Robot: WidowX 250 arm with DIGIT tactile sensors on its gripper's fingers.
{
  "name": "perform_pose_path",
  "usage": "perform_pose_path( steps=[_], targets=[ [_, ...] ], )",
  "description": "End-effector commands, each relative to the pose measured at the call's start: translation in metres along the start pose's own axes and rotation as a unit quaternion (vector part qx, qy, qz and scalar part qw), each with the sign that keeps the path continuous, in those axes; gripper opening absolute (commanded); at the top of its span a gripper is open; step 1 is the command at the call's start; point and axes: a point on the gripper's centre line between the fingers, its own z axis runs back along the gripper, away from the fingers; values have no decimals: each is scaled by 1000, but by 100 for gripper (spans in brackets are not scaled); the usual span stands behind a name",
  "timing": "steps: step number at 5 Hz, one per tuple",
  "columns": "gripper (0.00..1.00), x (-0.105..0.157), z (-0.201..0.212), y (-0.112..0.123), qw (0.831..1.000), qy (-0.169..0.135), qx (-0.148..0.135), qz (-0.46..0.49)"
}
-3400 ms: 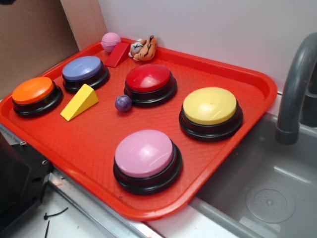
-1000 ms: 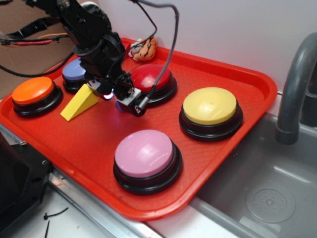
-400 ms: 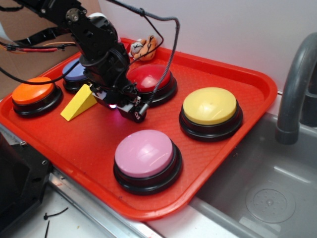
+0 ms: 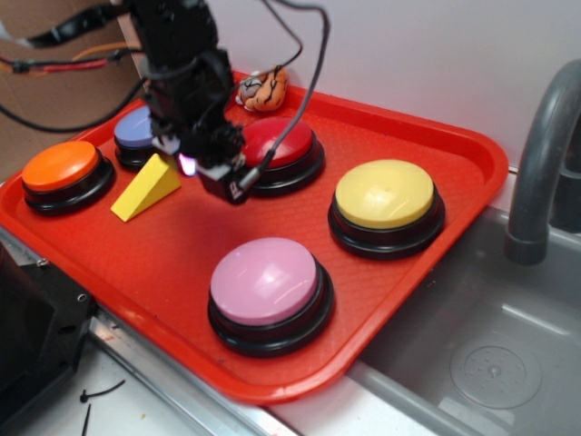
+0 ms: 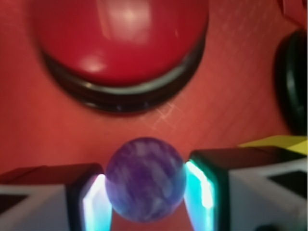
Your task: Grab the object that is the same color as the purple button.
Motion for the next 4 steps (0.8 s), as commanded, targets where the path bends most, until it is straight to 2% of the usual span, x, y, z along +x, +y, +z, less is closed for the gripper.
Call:
perform_pose_path(
  steps=[1, 2, 3, 4],
  targets=[
    [0, -5, 103, -4, 1000, -3, -24, 18],
    [0, -17, 140, 11, 997, -22, -53, 53],
    [0, -25, 158, 22, 994, -40, -54, 81],
    [0, -28, 161, 30, 996, -43, -47, 70]
  ],
)
